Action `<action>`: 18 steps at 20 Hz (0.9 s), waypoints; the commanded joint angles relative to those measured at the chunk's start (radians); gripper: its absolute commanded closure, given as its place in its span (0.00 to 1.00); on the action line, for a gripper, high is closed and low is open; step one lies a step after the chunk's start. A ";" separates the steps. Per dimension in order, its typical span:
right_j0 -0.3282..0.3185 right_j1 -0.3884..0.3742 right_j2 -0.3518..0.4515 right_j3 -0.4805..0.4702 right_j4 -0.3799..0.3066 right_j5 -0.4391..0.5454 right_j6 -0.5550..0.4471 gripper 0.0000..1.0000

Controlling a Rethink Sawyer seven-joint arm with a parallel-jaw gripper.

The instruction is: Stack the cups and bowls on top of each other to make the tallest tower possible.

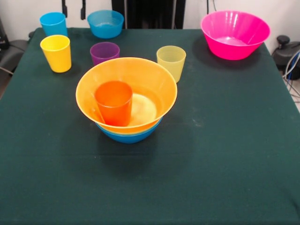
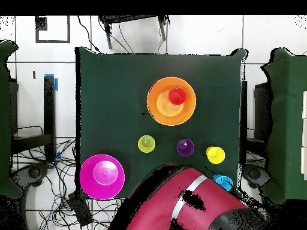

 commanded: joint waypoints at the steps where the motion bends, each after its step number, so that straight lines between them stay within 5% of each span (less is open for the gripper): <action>1: 0.047 0.091 0.098 0.005 0.172 0.006 -0.056 0.00; 10: 0.121 0.143 0.060 0.047 0.299 -0.074 -0.090 0.00; 18: 0.134 0.108 0.064 0.043 0.245 -0.030 -0.033 0.00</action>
